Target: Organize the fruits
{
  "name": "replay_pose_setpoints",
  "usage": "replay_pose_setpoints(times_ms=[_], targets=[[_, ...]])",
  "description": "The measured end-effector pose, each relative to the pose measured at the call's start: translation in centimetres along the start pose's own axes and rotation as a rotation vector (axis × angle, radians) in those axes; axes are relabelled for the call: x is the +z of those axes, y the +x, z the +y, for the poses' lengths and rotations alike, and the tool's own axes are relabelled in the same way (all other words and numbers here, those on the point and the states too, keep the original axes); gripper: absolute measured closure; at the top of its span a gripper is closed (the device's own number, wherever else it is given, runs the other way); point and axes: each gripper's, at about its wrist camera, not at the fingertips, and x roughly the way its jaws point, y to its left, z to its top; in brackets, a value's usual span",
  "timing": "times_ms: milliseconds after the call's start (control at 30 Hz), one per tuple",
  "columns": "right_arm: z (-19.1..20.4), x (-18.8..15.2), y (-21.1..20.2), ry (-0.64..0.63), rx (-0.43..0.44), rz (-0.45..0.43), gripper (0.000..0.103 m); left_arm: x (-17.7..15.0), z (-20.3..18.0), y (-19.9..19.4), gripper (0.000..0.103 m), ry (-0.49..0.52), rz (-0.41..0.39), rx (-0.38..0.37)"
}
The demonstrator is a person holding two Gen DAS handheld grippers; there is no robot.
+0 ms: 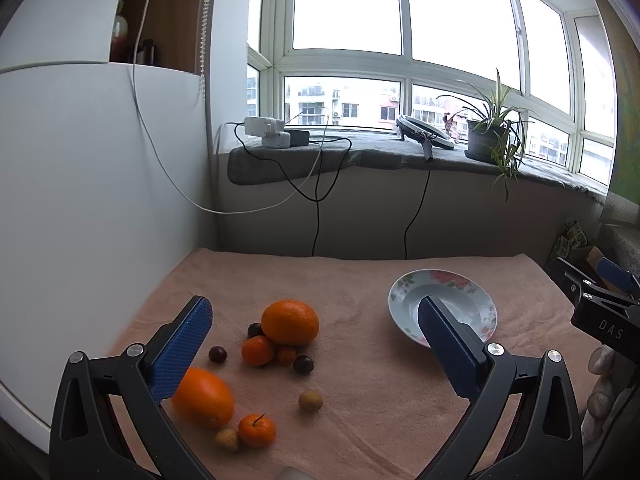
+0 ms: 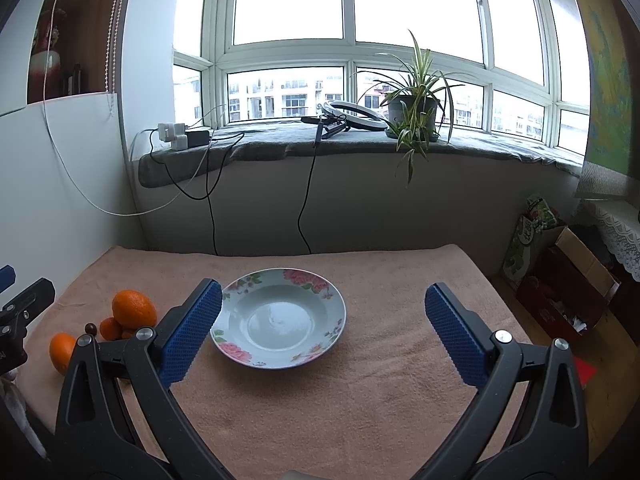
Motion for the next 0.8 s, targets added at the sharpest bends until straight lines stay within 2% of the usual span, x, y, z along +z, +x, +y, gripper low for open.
replay_pose_setpoints(times_ms=[800], targets=[[0.4, 0.8, 2.3, -0.013, 0.017, 0.034, 0.000, 1.1, 0.1, 1.5, 0.001, -0.004, 0.030, -0.015]])
